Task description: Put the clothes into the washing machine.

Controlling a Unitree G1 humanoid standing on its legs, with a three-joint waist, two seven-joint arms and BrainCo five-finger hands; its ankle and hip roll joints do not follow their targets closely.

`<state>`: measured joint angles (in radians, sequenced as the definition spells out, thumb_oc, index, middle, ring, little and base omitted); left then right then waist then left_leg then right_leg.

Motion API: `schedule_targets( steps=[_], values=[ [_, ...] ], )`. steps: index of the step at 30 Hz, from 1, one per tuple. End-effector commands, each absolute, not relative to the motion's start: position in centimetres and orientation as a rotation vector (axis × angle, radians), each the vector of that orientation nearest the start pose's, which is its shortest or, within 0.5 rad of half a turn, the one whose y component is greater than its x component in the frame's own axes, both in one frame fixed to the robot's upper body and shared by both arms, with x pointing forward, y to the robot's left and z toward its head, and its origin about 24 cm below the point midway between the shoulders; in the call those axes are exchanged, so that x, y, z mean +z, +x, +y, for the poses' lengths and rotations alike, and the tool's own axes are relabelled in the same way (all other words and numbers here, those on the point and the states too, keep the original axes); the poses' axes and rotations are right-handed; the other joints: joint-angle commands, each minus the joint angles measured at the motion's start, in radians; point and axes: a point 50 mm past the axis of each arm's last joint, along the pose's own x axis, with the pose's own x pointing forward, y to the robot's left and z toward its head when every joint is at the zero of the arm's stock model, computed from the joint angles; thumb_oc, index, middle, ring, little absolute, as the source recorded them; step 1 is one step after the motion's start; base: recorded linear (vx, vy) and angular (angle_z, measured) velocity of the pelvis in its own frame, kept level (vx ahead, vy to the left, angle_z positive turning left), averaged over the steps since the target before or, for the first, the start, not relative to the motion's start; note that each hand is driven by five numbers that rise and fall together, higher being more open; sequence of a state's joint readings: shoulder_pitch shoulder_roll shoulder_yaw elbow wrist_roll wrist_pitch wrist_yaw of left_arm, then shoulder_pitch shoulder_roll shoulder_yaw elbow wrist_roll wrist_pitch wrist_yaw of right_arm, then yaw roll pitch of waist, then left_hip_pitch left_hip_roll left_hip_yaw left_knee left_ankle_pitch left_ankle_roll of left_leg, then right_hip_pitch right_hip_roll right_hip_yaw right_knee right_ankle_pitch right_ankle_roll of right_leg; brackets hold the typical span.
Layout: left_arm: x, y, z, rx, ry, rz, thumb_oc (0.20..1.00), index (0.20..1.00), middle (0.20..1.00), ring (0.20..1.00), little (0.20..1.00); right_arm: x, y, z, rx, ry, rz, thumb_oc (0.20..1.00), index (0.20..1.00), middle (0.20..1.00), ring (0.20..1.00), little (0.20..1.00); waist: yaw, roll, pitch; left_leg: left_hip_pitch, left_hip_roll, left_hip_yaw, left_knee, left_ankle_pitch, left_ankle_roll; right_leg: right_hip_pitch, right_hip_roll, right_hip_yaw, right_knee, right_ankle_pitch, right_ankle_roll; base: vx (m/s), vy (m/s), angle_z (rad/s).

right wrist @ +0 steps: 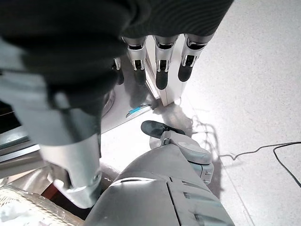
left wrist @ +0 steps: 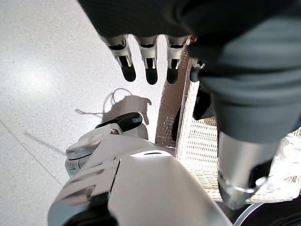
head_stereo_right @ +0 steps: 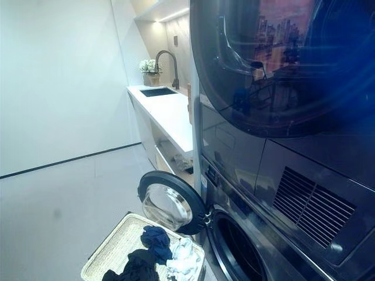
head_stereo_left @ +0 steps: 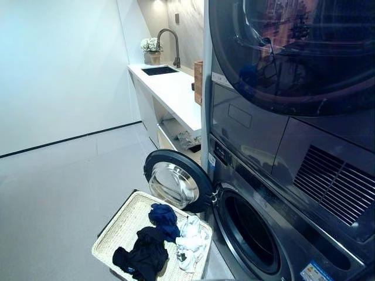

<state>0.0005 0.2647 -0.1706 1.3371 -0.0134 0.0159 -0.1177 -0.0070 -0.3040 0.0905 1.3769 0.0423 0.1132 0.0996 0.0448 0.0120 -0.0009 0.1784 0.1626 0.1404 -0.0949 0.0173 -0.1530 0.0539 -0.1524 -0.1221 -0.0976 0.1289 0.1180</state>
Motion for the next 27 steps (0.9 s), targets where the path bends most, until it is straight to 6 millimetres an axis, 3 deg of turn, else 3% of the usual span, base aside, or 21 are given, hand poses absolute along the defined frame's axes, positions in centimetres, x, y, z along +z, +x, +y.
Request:
schedule_targets(
  steps=[1,6,12,13,16,17,27],
  values=[
    [-16.0,8.2,25.5,-0.017,0.277,1.342,1.0,1.0,1.0,1.0,1.0,-15.8,7.9,-26.4,-0.092,-0.222,1.431,1.0,1.0,1.0,1.0,1.0,0.006,-0.025,0.062,-0.003,0.046,-0.073,0.008,-0.016,0.024,0.06,-0.133,0.027,0.01,-0.031,0.074,0.0,0.0,0.0],
    [-15.6,9.3,25.7,0.035,0.265,1.273,1.0,1.0,1.0,1.0,1.0,-15.4,9.5,-26.7,-0.105,-0.222,1.353,1.0,1.0,1.0,1.0,1.0,0.006,-0.024,0.069,0.0,0.051,-0.072,0.008,-0.014,0.021,0.06,-0.128,0.029,0.011,-0.031,0.072,0.06,0.0,0.0],
    [-14.1,13.6,25.9,0.143,0.214,1.044,1.0,1.0,1.0,1.0,1.0,-14.0,14.1,-26.3,-0.131,-0.196,1.146,1.0,1.0,1.0,1.0,1.0,0.009,-0.024,0.129,-0.059,0.063,-0.073,0.008,0.008,0.021,-0.02,-0.123,0.052,0.032,-0.017,0.069,-0.04,0.015,-0.01],
    [-13.0,16.2,25.6,0.196,0.201,0.921,1.0,1.0,1.0,1.0,1.0,-13.0,16.6,-26.2,-0.137,-0.2,1.042,1.0,1.0,1.0,1.0,1.0,0.011,-0.022,0.181,-0.105,0.065,-0.082,0.008,0.019,0.021,-0.081,-0.118,0.062,0.046,-0.006,0.066,-0.23,0.021,-0.08],
    [-11.4,19.2,25.7,0.26,0.185,0.779,1.0,1.0,1.0,1.0,1.0,-11.8,19.1,-26.0,-0.127,-0.217,0.935,1.0,1.0,1.0,1.0,1.0,0.01,-0.022,0.232,-0.16,0.065,-0.087,0.008,0.032,0.02,-0.14,-0.112,0.068,0.051,0.009,0.062,-0.24,0.018,-0.06],
    [-9.8,21.4,25.8,0.304,0.182,0.67,1.0,1.0,1.0,1.0,1.0,-10.7,21.0,-26.0,-0.12,-0.234,0.86,1.0,1.0,1.0,1.0,1.0,0.01,-0.024,0.269,-0.205,0.06,-0.091,0.008,0.042,0.023,-0.18,-0.104,0.072,0.049,0.02,0.058,-0.21,0.025,-0.07],
    [-2.3,28.2,26.9,0.446,0.27,0.266,1.0,1.0,1.0,1.0,1.0,-5.0,27.7,-26.8,-0.121,-0.255,0.588,1.0,1.0,1.0,1.0,1.0,0.022,-0.048,0.421,-0.366,0.055,-0.125,0.032,0.077,0.023,-0.358,-0.101,0.059,0.117,0.035,0.051,-0.13,0.012,-0.03]
  ],
)
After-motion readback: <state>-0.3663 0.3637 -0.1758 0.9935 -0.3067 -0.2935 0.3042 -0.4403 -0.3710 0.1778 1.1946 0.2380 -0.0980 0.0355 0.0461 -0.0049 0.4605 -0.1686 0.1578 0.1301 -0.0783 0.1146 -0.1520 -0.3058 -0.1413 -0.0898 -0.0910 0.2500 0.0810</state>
